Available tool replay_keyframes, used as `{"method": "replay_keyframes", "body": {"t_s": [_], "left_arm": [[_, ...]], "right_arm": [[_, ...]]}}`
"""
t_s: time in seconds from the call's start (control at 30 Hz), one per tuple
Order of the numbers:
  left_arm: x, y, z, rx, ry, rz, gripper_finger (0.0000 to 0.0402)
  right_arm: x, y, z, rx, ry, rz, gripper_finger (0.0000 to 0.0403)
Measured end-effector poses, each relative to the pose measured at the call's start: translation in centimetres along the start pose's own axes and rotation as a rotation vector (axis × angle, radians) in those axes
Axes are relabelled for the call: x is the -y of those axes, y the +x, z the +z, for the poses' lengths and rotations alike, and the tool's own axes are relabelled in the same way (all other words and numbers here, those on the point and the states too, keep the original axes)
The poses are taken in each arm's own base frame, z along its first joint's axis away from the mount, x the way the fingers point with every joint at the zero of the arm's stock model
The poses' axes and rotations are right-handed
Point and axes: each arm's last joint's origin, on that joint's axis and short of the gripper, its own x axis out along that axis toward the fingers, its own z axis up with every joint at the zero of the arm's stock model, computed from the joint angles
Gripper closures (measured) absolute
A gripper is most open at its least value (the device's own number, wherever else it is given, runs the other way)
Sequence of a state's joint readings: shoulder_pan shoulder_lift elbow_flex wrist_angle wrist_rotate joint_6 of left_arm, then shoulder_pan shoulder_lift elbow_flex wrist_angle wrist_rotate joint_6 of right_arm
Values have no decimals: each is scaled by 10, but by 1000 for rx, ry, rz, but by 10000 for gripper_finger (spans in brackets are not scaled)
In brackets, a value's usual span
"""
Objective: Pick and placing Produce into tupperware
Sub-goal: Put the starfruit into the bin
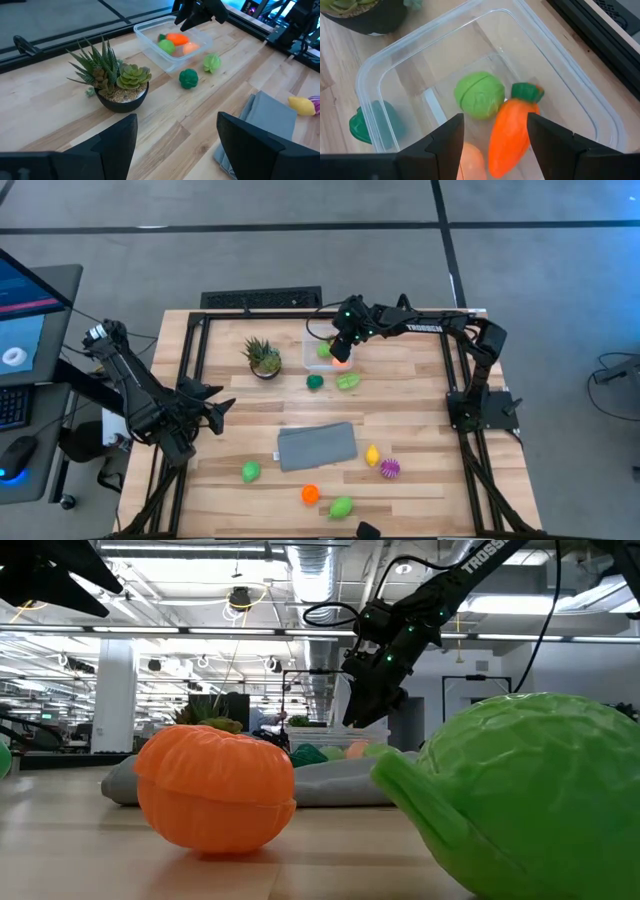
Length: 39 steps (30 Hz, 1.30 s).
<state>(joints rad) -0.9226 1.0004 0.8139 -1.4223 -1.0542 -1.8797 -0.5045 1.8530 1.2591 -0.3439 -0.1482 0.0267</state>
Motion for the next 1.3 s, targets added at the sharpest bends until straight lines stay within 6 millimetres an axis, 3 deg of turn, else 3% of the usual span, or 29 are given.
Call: {"method": "replay_keyframes", "body": {"t_s": [0.4,0.87,1.3], "left_arm": [[0,0,0,0,2,0,138],[-1,0,0,7,19,3,138],[-1,0,0,7,18,3,138]], "right_arm": [[-1,-5,-5,-53,-20,23,163],[-11,-42,3,7,-114,69,163],[-26,-64,-14,-157,-217,150,163]]}}
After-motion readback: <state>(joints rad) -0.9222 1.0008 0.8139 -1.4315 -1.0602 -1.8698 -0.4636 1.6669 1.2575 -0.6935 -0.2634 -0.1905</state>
